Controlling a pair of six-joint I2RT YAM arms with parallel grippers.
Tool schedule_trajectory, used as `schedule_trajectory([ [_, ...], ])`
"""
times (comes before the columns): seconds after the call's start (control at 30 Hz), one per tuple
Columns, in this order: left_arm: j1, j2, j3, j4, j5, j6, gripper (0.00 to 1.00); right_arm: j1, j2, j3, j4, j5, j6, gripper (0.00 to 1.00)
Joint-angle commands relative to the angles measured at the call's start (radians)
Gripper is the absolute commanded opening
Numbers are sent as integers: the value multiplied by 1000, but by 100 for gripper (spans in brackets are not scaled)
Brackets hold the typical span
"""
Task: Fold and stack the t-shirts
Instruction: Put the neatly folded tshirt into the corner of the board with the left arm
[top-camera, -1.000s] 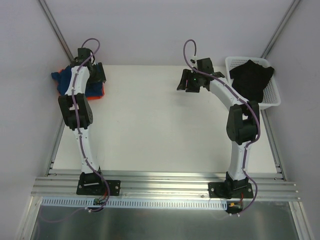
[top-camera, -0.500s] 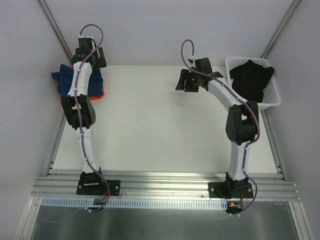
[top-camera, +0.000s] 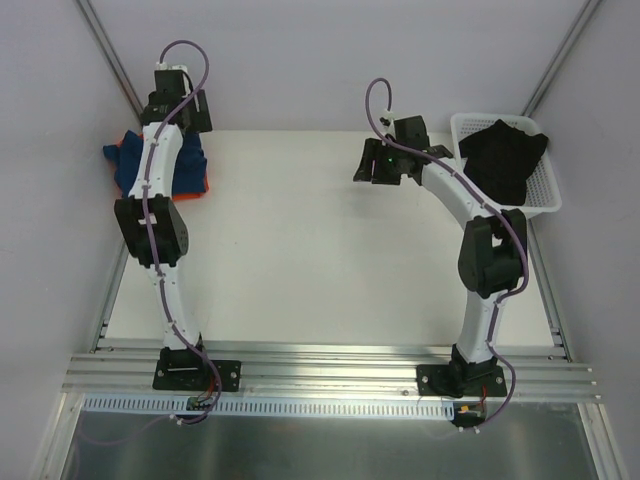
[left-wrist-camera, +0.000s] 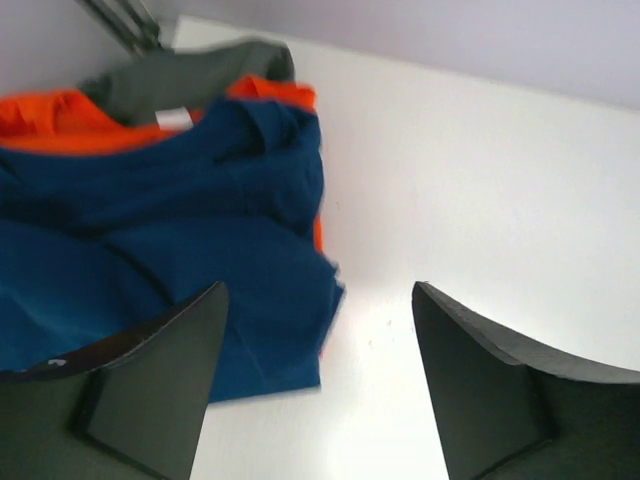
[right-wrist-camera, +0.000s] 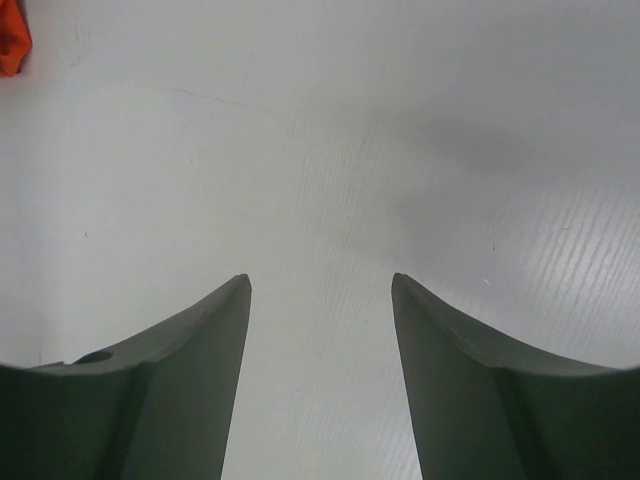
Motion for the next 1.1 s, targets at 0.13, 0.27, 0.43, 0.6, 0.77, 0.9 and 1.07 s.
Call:
schedule_trajectory([
  [0.13,44,-382,-439,-147,120,-74,61,-16,-62,-7,44,-36,15,63],
  [0.27,44,-401,-498,-150,120,-82,62,-24,-22,23,48,-54,46,63],
  [0.43,47,-298,-412,-165,143,-85,63,-28,15,51,48,-62,67,63],
  [0.6,55,-206,-384,-170,148,-92,63,-38,3,45,46,-53,57,63],
  [0.77,70,-146,-362,-167,126,-103,64,-50,-23,16,44,-41,40,63],
  [0.9,75,-62,-277,-164,88,-91,63,-54,-31,4,43,-31,30,63],
  [1.07,75,27,-124,-135,36,-73,63,-54,-28,3,43,-31,32,63],
])
